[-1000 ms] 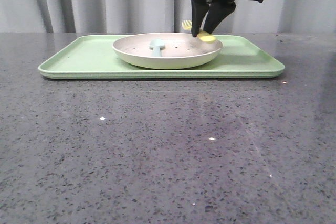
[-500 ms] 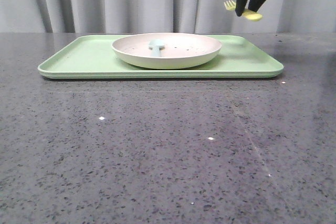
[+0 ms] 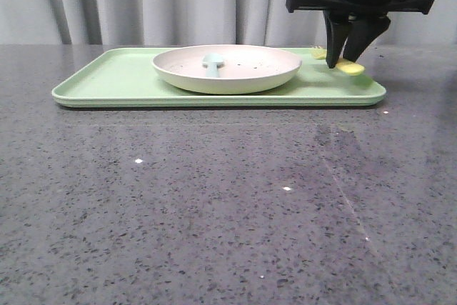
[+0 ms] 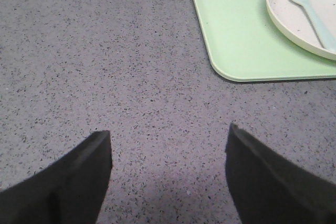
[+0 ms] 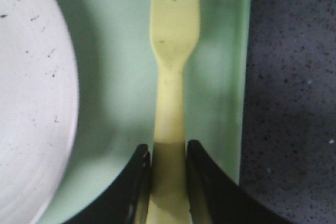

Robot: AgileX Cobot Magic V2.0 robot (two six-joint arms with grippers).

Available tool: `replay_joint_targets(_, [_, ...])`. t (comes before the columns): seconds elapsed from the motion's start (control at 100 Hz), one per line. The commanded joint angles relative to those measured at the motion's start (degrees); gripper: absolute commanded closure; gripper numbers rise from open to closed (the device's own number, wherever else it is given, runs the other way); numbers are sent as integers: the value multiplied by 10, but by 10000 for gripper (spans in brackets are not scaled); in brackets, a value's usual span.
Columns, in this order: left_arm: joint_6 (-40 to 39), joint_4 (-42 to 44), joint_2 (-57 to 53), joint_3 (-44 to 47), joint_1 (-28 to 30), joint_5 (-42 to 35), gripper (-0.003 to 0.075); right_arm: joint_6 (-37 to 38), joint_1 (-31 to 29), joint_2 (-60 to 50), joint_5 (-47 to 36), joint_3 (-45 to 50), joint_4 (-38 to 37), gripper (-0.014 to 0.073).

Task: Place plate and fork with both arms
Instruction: 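Lift the fork out of the plate and move it beside the plate, then lower the fork onto the tray beside the plate and open the right gripper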

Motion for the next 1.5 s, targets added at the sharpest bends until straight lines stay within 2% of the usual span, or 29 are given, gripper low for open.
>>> replay_joint_targets(0.0, [-6,-6,1,-15,0,-37,266,-3,-1,-37,-31,-12,11,568])
replay_joint_targets(1.49, [-6,-6,1,-15,0,-36,266,-3,5,-12,-45,-12,19,568])
